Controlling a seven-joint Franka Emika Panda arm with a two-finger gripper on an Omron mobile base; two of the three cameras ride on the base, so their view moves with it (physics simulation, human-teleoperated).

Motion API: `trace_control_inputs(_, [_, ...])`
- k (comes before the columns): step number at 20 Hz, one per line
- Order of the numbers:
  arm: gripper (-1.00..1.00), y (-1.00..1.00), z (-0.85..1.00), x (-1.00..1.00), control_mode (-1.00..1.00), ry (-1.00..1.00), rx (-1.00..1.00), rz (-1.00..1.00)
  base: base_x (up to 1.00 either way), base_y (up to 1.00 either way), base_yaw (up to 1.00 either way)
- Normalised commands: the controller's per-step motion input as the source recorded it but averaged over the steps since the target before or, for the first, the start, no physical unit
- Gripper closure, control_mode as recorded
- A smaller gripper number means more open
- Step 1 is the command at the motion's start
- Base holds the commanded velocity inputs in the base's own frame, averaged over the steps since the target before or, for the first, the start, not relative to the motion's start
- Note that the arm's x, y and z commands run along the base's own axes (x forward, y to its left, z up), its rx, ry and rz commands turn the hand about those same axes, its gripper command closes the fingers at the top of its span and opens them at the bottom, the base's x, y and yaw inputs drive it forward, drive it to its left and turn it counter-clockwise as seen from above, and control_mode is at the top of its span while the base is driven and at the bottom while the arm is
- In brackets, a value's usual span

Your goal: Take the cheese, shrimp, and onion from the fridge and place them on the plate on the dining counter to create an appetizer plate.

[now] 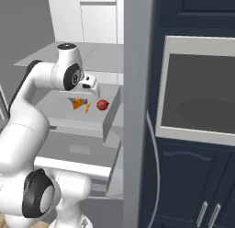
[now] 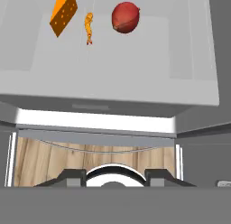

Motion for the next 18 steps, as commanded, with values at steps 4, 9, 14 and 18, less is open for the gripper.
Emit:
trace_control_inputs(4, [-1.0, 0.0, 0.0, -0.14, -1.0, -0.14, 0.0, 0.0, 0.0, 0.0, 0.0])
trace_control_inputs(9, [-1.0, 0.01, -0.05, -0.19, -1.0, -0.3, -0.01, -0.02, 0.0, 0.0, 0.0])
trace_control_inputs(14, [-1.0, 0.08, -0.25, -0.02, -1.0, -0.25, 0.0, -0.07, 0.0, 0.0, 0.0])
trace_control_inputs(18, [-1.0, 0.08, -0.28, 0.13, -1.0, -0.03, 0.0, -0.1, 0.0, 0.0, 0.0])
